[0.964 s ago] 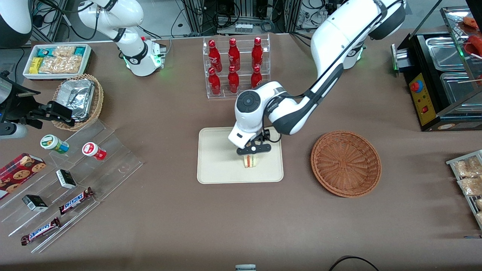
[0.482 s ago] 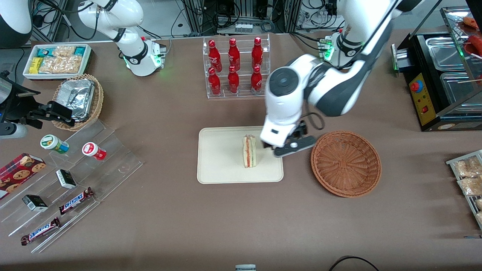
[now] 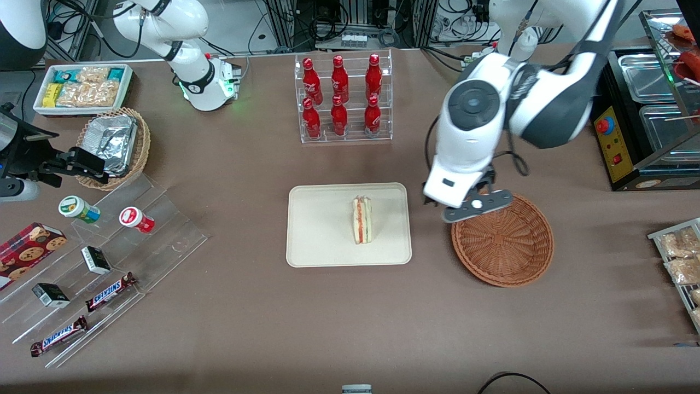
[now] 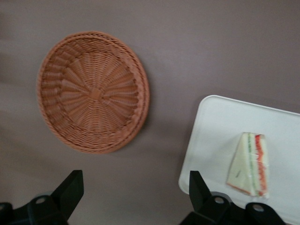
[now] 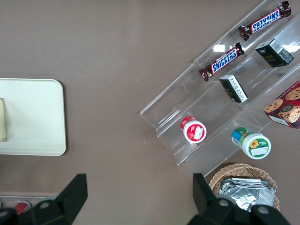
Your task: Place sandwich from basket to tray
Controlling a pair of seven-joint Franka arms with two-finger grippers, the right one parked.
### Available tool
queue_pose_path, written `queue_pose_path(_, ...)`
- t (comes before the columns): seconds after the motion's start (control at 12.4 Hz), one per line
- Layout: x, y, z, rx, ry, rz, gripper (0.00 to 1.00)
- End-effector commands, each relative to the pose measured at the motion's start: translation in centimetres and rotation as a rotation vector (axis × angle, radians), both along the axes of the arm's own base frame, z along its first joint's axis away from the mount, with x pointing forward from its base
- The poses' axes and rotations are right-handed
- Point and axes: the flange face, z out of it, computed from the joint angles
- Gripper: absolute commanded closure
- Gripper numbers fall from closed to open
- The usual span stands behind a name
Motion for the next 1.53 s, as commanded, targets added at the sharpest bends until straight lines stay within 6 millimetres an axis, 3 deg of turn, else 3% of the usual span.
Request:
queue_pose_path(0.0,-0.6,4.0,2.6,-0.024,0.042,-0.053,0.01)
queue_pose_path(0.24,0.3,8.3,4.2,-0.050,0.064,-0.095,0.01)
queue_pose_path(0.56,1.2,17.1,6.8,-0.131,0.108,-0.185,0.01)
queue_pose_path(1.29,0.2,29.7,8.9,-0.126,0.119,-0.228,0.01)
queue_pose_path(1.45,0.2,30.3,8.9,-0.126,0.119,-0.237,0.01)
